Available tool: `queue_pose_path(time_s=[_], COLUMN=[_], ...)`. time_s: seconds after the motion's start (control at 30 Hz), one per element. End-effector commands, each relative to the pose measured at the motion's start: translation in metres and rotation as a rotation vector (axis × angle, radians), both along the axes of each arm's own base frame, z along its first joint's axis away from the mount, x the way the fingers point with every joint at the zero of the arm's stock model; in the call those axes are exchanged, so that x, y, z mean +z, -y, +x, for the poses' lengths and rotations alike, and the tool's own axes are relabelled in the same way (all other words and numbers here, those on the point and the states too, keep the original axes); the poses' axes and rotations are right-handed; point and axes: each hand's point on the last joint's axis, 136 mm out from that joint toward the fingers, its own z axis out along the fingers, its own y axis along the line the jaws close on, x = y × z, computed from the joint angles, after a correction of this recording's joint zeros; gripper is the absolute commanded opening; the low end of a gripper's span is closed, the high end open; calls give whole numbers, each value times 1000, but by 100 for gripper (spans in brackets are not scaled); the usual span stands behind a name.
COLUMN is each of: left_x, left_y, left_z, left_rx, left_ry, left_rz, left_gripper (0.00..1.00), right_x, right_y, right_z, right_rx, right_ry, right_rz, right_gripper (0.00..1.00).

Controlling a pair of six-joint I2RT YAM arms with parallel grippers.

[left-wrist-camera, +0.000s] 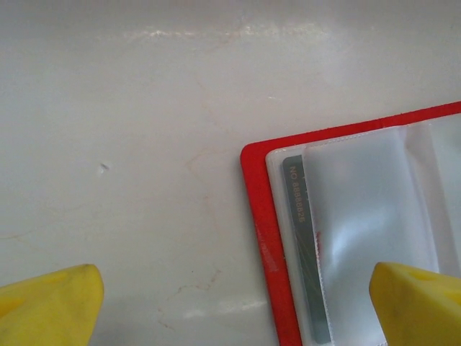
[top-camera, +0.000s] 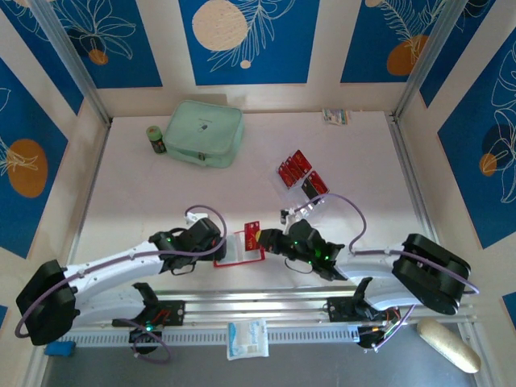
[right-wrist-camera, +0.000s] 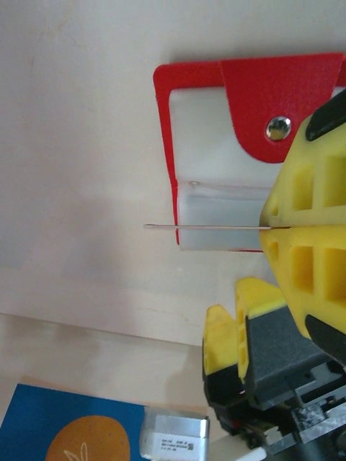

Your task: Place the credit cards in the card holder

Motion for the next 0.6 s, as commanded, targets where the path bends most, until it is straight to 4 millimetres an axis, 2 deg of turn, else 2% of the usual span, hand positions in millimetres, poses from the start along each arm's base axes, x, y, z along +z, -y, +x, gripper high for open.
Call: queue_pose_path(time_s=[0.0, 0.3, 0.43, 0.57], left_x=[1, -12, -16, -13], left_y=[-16, -36, -35, -25], left_z=[0, -4, -4, -1], left_rx=[16, 68, 63, 47], left_ry=[-1, -19, -32, -24], left_rz=[59, 81, 81, 47], left_gripper=[96, 99, 99, 99], right_x=[0, -1, -5, -2], right_y=[7, 15, 16, 12], right_z=[0, -5, -6, -8], right_rx=[6, 7, 7, 27], right_ry=[16, 13, 3, 12], right_rz=[-75, -99, -102, -90], right_gripper=[0, 0, 0, 0])
